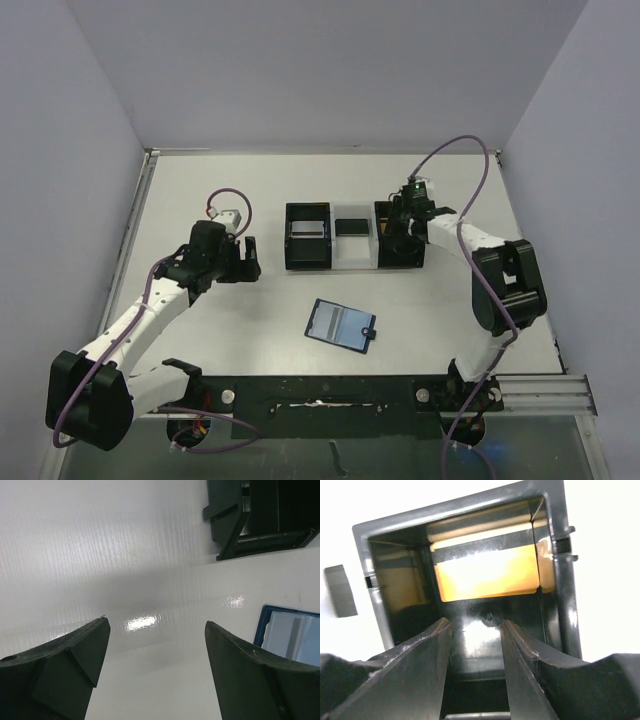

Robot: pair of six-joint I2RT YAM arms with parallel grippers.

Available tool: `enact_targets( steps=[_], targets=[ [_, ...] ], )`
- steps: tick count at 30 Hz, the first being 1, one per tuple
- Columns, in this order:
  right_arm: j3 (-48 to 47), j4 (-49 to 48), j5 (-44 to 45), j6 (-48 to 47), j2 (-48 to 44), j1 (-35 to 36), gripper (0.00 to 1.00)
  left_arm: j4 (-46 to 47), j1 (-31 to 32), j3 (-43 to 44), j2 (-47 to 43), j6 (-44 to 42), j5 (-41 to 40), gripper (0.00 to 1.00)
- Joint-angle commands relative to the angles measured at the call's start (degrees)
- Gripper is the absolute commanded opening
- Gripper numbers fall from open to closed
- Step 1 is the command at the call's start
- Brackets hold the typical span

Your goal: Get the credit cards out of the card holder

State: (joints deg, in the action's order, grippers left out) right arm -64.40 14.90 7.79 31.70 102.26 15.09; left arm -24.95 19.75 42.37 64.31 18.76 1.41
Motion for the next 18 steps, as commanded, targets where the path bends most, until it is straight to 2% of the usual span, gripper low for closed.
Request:
enact_targets(
  steps=[1,6,8,11,18],
  targets=[
    [-0.15,0.15,0.36,-1.54,-8.72,0.34,0.45,3.22,-0.24,0.70,-1.22,-0.83,1.32,0.77],
    [1.27,3.86,1.26,0.66,-16.00,1.07,0.46,3.14,-0.23,0.83,-2.00,-0.67,0.51,0.77],
    [4.37,2.95,0.76,2.93,-20.40,2.65,0.50,3.15,-0.24,0.74,-2.58,-0.59,0.04,0.77],
    [9.15,2.20,5.22,8.37,-26.33,8.77,0.57,3.14,-0.32,0.58,-3.58,-0.40,-0.75,0.77],
    [18.53,2.22,13.16,22.79,-30.70,25.53,0.57,2.93,-0.37,0.52,-4.68,0.00,-2.33,0.77]
  ],
)
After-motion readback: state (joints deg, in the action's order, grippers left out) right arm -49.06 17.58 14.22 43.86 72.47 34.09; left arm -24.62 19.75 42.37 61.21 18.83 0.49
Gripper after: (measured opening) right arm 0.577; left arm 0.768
